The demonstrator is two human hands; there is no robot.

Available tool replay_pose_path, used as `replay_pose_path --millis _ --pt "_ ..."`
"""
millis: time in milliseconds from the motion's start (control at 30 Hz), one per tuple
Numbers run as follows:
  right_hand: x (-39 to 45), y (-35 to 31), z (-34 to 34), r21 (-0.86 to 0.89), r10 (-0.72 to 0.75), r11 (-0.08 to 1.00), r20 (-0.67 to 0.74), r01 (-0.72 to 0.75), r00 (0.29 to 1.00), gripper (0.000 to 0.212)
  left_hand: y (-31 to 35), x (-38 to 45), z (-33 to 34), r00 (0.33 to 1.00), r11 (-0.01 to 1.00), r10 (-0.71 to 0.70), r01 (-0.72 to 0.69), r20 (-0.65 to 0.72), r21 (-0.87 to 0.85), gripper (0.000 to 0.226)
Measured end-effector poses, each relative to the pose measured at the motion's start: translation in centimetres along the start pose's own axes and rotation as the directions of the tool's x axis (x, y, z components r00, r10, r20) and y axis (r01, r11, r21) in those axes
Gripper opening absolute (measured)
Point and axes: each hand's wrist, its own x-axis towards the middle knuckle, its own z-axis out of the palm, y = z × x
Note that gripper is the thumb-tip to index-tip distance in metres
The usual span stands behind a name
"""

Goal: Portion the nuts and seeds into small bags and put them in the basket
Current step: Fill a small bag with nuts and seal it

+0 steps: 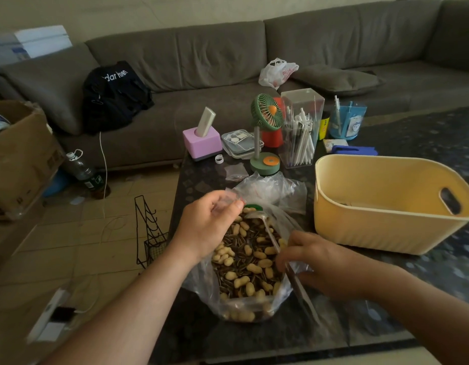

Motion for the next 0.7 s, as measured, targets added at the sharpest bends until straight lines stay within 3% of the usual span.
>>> replay_pose_path --millis 133,233,333,433,500,567,700 --pt "0.9 -1.0 -1.0 0.136 0.024 0.991 -0.264 0.013 0.964 0.036 0.1 -0.1 0.0 0.992 0.999 -0.041 0.039 0.119 0.021 0.040" --pt "1.9 -0.5 -0.6 -0.037 -0.044 0.999 -0.432 0.031 0.901 0.038 -0.2 0.0 -0.1 0.984 0.997 -0.065 0.056 0.167 0.058 0.023" --pt "3.1 0.1 -0.7 -0.207 -0.091 0.978 -0.478 -0.011 0.874 0.038 -0.4 -0.1 -0.5 0.976 0.991 -0.088 0.064 0.199 0.122 0.023" --pt "3.3 -0.6 -2.4 -0.255 -0.179 0.966 -0.550 0.040 0.816 0.024 -0.3 -0.1 -1.1 0.977 0.979 -0.109 0.073 0.184 0.191 0.027" --pt "3.0 -1.7 -4.1 -0.176 -0.137 0.984 -0.618 0.033 0.774 0.019 0.0 0.0 -1.5 0.981 0.971 -0.122 0.087 0.148 0.221 0.029" --pt "2.4 -2.9 -5.7 -0.016 0.009 1.000 -0.635 -0.025 0.772 0.021 0.1 0.2 -1.7 0.982 0.961 -0.148 0.115 0.114 0.251 0.031" --pt "1.4 -4.2 -7.8 0.271 0.264 0.953 -0.510 -0.138 0.819 0.014 -0.3 0.7 -1.5 0.960 0.935 -0.256 0.216 0.114 0.281 0.038"
